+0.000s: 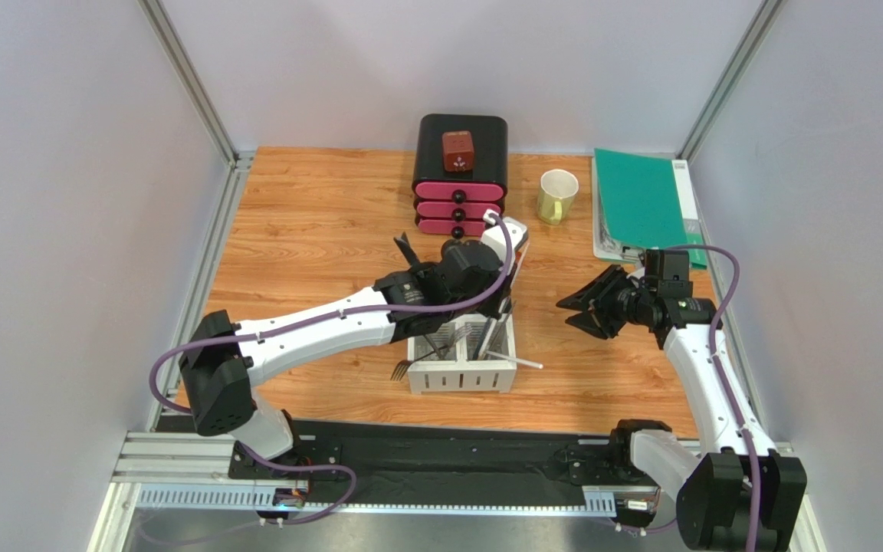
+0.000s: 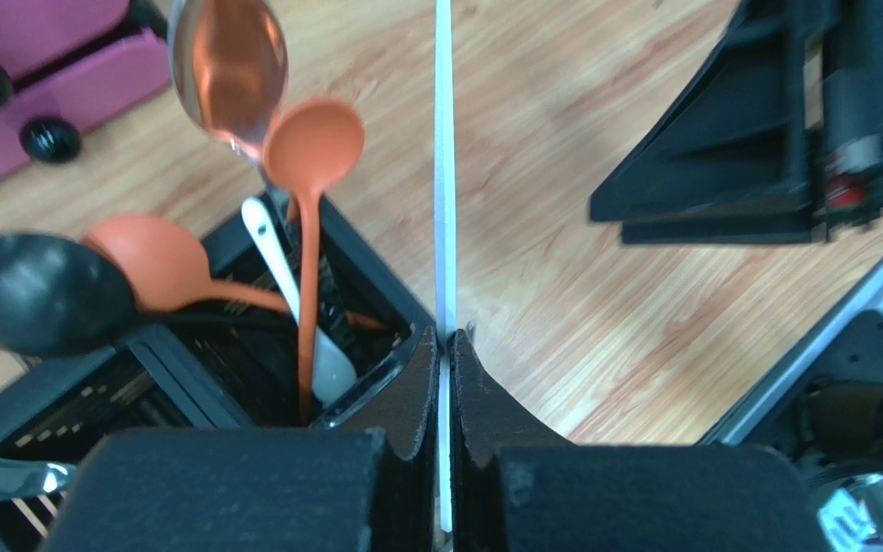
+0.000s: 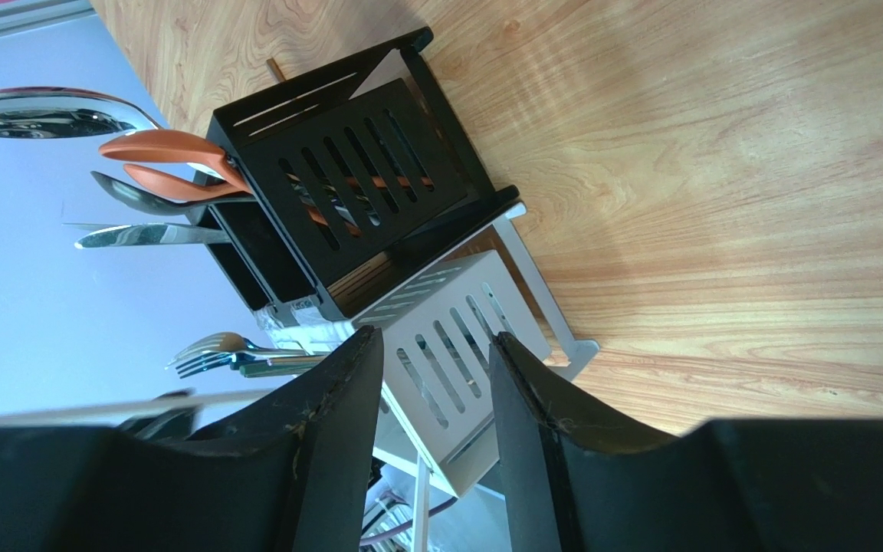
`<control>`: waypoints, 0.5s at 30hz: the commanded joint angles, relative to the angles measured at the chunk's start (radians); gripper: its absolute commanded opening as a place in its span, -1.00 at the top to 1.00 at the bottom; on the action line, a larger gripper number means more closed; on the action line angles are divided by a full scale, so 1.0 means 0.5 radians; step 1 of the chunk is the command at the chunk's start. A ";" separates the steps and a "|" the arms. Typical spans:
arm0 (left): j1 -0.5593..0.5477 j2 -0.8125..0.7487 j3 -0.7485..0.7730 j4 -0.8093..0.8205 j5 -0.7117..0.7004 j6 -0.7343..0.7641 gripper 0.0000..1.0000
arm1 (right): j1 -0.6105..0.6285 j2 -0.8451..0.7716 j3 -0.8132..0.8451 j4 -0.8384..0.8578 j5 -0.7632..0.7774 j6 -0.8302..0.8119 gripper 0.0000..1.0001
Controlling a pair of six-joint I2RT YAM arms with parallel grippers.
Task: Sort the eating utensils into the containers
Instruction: Place the chopstick in the storage box.
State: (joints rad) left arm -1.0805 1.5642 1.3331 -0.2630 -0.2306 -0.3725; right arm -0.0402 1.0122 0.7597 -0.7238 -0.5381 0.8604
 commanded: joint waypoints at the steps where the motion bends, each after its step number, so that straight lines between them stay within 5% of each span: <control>1: -0.023 -0.039 -0.150 0.115 -0.076 0.003 1.00 | 0.010 -0.046 -0.013 -0.037 0.015 -0.052 0.10; 15: -0.097 -0.162 -0.338 0.011 -0.088 -0.068 1.00 | 0.010 -0.027 -0.053 0.006 0.012 -0.030 0.10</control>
State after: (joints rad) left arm -1.1126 1.5288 1.1599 -0.2512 -0.2646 -0.3954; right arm -0.0402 1.0092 0.7349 -0.7387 -0.5316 0.8474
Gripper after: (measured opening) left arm 0.007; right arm 0.448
